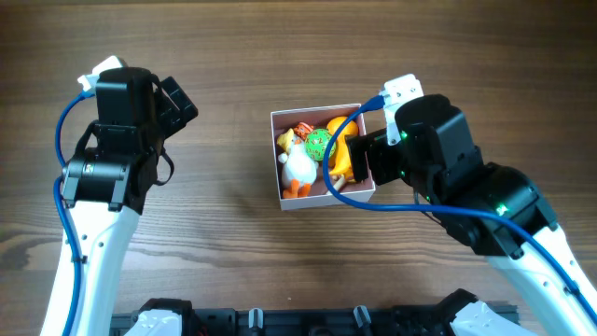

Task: Pack container
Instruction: 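Carry the green ball with the right gripper over the box, then lower the green ball into the box and open the right gripper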

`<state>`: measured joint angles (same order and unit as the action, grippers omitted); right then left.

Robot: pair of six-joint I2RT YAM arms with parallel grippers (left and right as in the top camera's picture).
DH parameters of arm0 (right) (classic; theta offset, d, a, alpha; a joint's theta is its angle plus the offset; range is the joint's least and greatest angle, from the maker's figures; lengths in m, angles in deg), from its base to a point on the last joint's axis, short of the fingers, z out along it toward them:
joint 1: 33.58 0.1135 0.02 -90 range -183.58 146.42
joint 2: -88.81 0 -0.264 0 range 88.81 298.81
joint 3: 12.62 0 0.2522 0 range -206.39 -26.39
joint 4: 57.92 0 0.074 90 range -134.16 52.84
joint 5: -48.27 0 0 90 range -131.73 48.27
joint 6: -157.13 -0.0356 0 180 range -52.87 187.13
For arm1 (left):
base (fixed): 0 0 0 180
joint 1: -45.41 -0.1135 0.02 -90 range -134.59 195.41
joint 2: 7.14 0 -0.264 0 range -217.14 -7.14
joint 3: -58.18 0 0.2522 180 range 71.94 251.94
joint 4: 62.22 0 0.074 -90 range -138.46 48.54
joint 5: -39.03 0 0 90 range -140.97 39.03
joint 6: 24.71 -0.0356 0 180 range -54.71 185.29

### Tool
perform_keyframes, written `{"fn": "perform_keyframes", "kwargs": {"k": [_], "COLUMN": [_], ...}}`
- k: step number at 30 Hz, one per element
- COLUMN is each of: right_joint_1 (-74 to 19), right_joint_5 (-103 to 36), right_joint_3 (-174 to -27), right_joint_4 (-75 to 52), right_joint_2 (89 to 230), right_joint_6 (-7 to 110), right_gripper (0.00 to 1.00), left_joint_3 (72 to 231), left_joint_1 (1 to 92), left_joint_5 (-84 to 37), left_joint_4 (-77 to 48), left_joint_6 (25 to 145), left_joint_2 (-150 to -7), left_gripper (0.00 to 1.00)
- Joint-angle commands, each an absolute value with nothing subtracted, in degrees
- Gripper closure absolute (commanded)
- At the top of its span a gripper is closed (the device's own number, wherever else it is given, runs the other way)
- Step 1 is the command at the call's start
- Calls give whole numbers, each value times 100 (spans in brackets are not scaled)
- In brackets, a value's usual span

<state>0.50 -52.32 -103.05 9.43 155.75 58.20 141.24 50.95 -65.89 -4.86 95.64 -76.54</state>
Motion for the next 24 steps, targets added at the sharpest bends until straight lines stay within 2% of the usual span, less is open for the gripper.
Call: {"fn": "perform_keyframes", "kwargs": {"k": [1, 24], "right_joint_1": [53, 53], "right_joint_5": [-5374, -5374], "right_joint_3": [-10375, -10373], "right_joint_4": [945, 943], "right_joint_2": [15741, 16421], "right_joint_6": [5814, 5812], "right_gripper": [0, 0], "left_joint_3": [14170, 14170], "left_joint_1": [5064, 5064], "left_joint_5": [-6536, -6536], "left_joint_4": [-484, -486], "left_joint_6": [9619, 9619], "left_joint_2": [-7593, -7593], "left_gripper": [0, 0]}}
